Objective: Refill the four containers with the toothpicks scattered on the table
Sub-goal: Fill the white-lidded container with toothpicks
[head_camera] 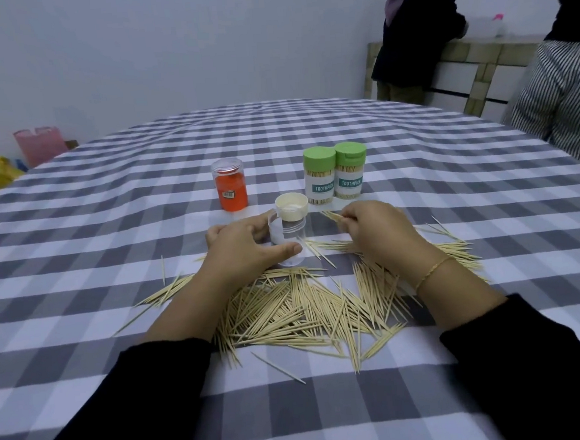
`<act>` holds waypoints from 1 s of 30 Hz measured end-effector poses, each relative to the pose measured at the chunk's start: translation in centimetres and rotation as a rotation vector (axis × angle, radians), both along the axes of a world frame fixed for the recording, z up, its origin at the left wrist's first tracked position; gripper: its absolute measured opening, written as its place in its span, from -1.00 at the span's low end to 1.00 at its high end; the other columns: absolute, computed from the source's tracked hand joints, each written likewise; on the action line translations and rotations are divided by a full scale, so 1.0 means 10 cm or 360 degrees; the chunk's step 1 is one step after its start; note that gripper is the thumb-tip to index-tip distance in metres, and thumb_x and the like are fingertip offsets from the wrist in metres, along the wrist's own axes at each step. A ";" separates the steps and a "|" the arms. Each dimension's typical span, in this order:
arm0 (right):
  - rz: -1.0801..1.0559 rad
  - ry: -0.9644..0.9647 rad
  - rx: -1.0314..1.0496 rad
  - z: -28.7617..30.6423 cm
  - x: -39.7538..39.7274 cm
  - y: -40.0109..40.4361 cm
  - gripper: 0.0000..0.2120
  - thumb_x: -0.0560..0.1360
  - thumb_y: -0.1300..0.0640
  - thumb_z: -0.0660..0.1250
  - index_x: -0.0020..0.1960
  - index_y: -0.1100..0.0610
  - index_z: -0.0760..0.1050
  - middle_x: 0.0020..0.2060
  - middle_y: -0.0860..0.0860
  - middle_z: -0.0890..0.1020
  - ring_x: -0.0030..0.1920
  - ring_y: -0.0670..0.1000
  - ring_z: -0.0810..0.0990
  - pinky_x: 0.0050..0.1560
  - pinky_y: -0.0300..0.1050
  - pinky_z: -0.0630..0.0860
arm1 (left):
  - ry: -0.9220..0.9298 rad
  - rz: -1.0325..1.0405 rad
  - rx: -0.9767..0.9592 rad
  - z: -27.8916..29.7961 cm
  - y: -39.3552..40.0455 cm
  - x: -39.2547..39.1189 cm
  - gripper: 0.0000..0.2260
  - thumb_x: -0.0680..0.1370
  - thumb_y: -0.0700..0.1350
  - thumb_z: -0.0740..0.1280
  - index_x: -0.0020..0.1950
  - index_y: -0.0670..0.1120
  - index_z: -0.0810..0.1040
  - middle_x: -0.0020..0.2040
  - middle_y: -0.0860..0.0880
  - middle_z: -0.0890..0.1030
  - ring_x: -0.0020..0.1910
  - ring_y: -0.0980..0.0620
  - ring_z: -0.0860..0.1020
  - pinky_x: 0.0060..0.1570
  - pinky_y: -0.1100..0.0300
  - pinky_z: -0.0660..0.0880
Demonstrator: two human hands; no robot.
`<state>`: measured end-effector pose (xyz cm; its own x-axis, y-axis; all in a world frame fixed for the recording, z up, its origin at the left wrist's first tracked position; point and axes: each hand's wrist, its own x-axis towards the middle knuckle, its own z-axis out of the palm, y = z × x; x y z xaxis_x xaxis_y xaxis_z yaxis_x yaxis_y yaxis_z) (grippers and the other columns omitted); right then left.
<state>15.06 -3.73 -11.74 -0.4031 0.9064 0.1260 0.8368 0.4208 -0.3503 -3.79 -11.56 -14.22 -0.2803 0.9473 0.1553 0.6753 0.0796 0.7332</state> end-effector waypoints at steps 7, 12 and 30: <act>0.0053 0.1037 -0.0326 0.06 -0.01 -0.05 -0.82 0.58 0.13 0.26 -0.09 0.16 0.61 -0.14 0.06 0.66 -0.11 -0.01 0.57 -0.14 -0.20 0.42 | 0.0020 0.0040 0.0069 0.00 0.00 0.04 -0.35 0.36 0.21 0.47 0.42 0.09 0.43 0.15 0.04 0.65 0.34 0.16 0.41 0.18 0.35 -0.08; 0.0169 0.1756 -0.0504 0.09 -0.13 -0.13 -0.86 0.58 0.16 0.24 -0.06 0.05 0.57 -0.16 -0.01 0.67 -0.14 -0.11 0.60 -0.11 -0.32 0.46 | 0.0056 0.0020 0.0111 -0.03 0.02 0.04 -0.29 0.28 0.31 0.45 0.39 0.10 0.46 0.10 0.11 0.66 0.30 0.19 0.45 0.45 0.11 0.08; 0.0440 0.1860 -0.0439 -0.04 -0.42 -0.19 -0.81 0.57 0.26 0.23 -0.13 0.04 0.53 -0.19 -0.04 0.65 -0.10 -0.12 0.59 0.08 -0.19 0.52 | 0.0100 0.0008 0.0160 -0.06 0.04 0.10 -0.35 0.33 0.25 0.47 0.39 0.09 0.47 0.17 0.09 0.64 0.33 0.13 0.43 0.27 0.20 0.03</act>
<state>10.84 -5.66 -12.13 -0.3594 0.8620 0.3576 -0.1441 0.3273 -0.9339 -2.84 -11.14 -14.77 -0.2717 0.9247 0.2668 0.7200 0.0114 0.6938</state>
